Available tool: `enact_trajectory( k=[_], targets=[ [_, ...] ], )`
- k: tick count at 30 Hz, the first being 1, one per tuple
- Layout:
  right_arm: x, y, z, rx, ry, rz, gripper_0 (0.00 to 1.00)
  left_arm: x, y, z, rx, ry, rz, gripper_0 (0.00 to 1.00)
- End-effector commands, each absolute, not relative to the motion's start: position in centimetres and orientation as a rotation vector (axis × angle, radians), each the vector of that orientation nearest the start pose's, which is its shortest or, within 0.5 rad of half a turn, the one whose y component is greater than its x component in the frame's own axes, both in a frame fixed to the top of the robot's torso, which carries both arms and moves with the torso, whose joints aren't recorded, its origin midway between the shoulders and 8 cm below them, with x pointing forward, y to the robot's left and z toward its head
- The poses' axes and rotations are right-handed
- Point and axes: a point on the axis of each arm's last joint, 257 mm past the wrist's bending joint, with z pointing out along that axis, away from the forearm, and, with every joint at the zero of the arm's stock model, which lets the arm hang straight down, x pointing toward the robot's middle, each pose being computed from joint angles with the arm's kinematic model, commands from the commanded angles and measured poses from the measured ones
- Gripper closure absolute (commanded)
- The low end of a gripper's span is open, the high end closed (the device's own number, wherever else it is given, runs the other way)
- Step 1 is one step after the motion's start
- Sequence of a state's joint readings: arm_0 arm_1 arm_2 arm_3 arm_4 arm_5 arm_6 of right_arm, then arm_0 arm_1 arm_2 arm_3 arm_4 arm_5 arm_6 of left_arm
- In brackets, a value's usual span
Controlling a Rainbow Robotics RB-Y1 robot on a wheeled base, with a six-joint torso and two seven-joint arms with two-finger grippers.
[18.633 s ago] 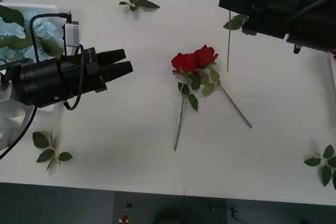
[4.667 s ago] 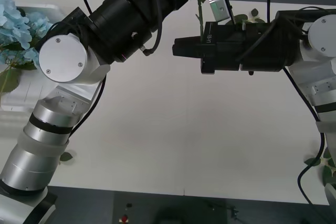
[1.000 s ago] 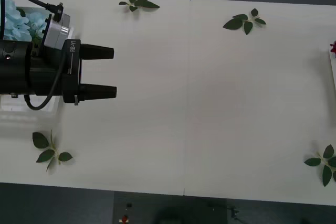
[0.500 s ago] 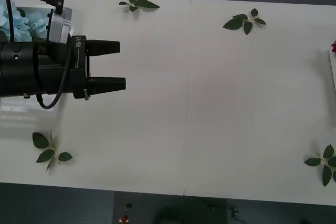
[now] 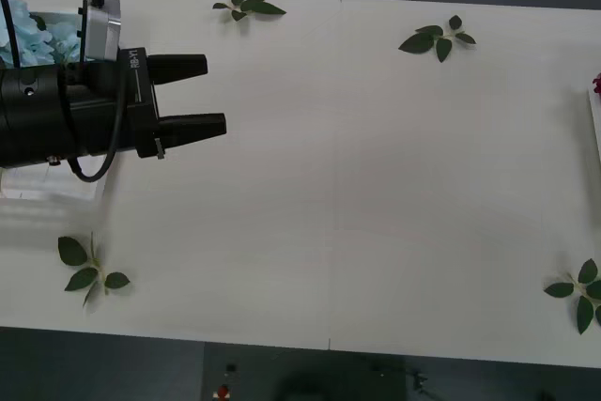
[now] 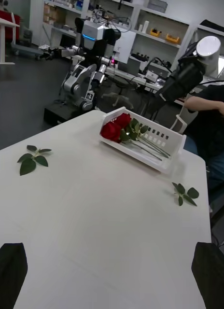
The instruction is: Put the red flowers into the right box and the blue flowers into the left box
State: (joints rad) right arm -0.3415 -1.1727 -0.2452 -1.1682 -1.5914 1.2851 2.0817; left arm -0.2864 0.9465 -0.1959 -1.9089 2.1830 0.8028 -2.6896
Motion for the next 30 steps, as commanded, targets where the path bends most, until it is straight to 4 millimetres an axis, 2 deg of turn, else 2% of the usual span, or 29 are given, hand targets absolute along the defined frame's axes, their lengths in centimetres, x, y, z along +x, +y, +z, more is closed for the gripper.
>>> enact_trajectory(
  k=[1, 4, 6, 13, 15, 16, 17, 18, 24, 30],
  targets=[
    [47.5, -43.5, -7.8, -0.532, 2.227, 0.466, 0.00, 41.0, 9.6, -3.3, 1.017, 1.405, -0.889, 0.00],
    [45.7, -38.6, -6.7, -0.770, 2.144, 0.553, 0.00, 41.1, 9.7, -3.3, 1.015, 1.409, -0.888, 0.00],
    [44.4, -36.0, -6.0, -0.899, 2.083, 0.593, 0.00, 41.1, 9.7, -3.3, 1.013, 1.411, -0.891, 0.00],
    [41.5, -29.4, -3.4, -1.228, 1.856, 0.606, 0.00, 41.1, 9.8, -3.4, 1.007, 1.416, -0.896, 0.00],
    [41.1, -27.6, -2.7, -1.286, 1.782, 0.602, 0.00, 41.1, 9.8, -3.5, 1.006, 1.418, -0.896, 0.00],
    [41.1, -27.6, -2.7, -1.286, 1.782, 0.602, 0.00, 41.1, 9.8, -3.5, 1.006, 1.418, -0.896, 0.00],
    [40.7, -25.8, -2.3, -1.318, 1.727, 0.609, 0.00, 41.1, 9.8, -3.5, 1.008, 1.417, -0.893, 0.00],
    [40.5, -24.9, -2.3, -1.328, 1.701, 0.615, 0.00, 41.1, 9.8, -3.5, 1.006, 1.418, -0.896, 0.00],
    [40.4, -21.4, -1.6, -1.316, 1.587, 0.666, 0.00, 41.1, 9.8, -3.5, 1.004, 1.418, -0.898, 0.00],
    [40.4, -19.9, -1.0, -1.274, 1.530, 0.729, 0.00, 41.1, 9.7, -3.5, 0.998, 1.414, -0.904, 0.00]
  ],
)
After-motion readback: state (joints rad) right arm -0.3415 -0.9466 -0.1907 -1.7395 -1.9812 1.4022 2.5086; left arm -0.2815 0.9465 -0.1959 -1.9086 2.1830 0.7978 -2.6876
